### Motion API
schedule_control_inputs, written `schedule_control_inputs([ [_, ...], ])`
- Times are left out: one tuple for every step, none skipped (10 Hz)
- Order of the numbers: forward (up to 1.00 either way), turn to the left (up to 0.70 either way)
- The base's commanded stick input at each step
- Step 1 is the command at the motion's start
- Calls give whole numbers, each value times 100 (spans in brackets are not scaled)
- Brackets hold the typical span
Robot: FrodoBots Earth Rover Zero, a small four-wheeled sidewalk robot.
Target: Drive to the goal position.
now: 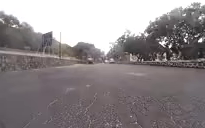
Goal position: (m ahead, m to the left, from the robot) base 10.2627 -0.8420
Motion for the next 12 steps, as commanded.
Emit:
schedule_control_inputs([
  [70, 0],
  [70, 0],
  [70, 0],
  [70, 0],
  [70, 0],
  [70, 0],
  [70, 0],
  [70, 0],
  [70, 0],
  [70, 0],
  [70, 0],
  [70, 0],
])
